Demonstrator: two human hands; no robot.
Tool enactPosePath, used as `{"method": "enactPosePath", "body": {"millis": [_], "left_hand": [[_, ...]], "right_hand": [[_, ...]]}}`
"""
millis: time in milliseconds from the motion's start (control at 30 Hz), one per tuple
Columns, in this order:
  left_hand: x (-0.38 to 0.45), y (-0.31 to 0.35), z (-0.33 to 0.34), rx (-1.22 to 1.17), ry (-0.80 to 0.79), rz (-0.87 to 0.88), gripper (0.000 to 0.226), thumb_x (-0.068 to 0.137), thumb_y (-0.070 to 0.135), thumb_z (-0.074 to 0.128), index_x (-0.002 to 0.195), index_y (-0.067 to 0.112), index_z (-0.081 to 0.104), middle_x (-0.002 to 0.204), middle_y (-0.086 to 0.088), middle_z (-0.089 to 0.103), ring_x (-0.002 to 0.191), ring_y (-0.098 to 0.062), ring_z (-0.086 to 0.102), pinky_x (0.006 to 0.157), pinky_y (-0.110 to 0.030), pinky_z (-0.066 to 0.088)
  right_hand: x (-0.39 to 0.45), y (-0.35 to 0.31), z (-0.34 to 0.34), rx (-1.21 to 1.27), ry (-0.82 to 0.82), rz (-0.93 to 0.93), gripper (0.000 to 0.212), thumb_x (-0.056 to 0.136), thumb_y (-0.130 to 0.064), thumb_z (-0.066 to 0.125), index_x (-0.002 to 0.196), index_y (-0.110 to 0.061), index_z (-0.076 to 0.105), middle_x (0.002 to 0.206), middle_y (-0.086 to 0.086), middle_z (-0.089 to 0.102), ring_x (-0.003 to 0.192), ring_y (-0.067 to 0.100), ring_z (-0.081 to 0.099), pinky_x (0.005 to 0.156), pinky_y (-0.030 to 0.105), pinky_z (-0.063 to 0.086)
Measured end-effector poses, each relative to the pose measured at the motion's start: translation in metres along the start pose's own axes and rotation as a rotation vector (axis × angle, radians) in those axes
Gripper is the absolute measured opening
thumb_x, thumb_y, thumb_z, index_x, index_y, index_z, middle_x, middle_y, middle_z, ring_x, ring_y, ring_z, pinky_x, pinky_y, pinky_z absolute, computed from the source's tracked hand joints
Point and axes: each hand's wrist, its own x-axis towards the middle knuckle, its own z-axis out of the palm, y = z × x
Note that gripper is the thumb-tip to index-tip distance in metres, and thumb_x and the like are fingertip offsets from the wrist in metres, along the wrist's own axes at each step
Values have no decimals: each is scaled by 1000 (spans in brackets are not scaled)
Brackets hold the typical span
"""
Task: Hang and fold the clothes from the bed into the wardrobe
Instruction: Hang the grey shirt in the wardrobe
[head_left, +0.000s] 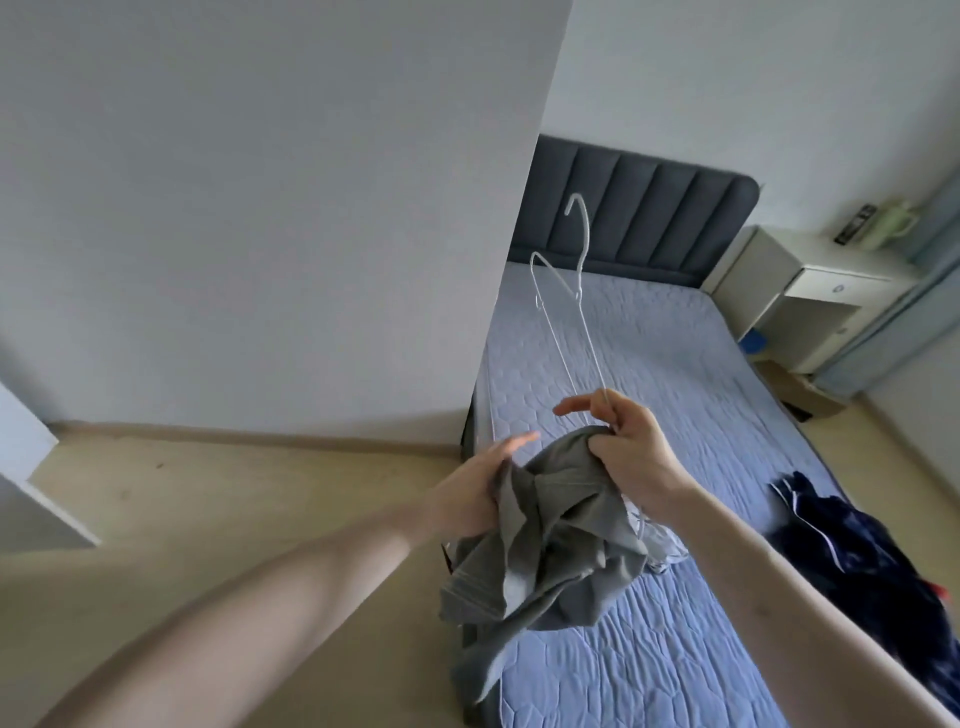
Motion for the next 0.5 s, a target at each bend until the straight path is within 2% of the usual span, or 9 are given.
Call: {"method": "enactPosePath", "body": {"millis": [33,67,100,167,233,300,367,433,500], "left_hand": [[-2,-1,-2,85,-6,-17,12,91,15,68,98,23,72,109,-1,71,104,-26,66,97,-37,53],[-7,-3,-8,129,-36,-18,10,85,9,64,86,16,71,90,-3,71,88,-24,66,81,-35,54],[-13,-5,-18,159,-60,-32,17,79,5,56,82,14,70,82,-3,70,81,-17,65,72,-37,52],[-21,-10,-36,209,13,-66,30,72,5,48,85,14,73,79,0,73,77,-3,60,72,-38,52],[-31,-10,-59,139,86,-65,30,76,4,47,84,14,75,79,1,74,75,-5,58,72,-38,53],[-35,-2,-85,128,150,-100,27,80,9,48,83,11,75,81,-9,75,73,-10,58,70,-39,51],[-34,14,-110,150,139,-119,29,84,14,48,89,8,76,89,-11,78,76,-13,60,74,-41,52],[-34,37,-128,162,124,-149,33,86,24,49,93,4,75,89,-5,77,75,-13,60,74,-40,51],[-33,59,-141,111,185,-197,38,86,36,51,86,5,73,85,-6,77,71,-15,60,72,-35,47]], "right_hand": [[1,-2,2,-29,0,-7,56,66,21,36,59,-33,49,111,-9,75,63,-3,55,51,13,40],[2,-3,2,-69,4,-14,60,66,20,37,59,-37,53,112,-9,75,69,-8,57,53,9,39],[4,-3,1,-111,13,-16,62,66,19,37,59,-40,54,112,-9,74,72,-10,57,54,9,38],[6,3,-5,-187,32,11,57,68,16,37,60,-38,50,113,-11,72,75,-2,58,53,15,37],[7,17,-12,-246,73,70,47,70,14,38,62,-32,44,115,-11,71,93,14,61,60,25,40],[6,33,-16,-262,117,134,41,74,12,39,64,-28,42,114,-6,70,93,24,62,57,27,43],[8,46,-15,-271,140,181,38,78,9,44,65,-27,45,109,-3,72,75,24,62,47,28,43],[13,50,-11,-299,135,229,35,82,7,49,71,-26,55,108,-3,73,74,19,64,51,27,45],[19,52,-6,-322,144,268,20,87,4,55,86,-12,66,112,-2,72,75,11,64,55,21,46]]}}
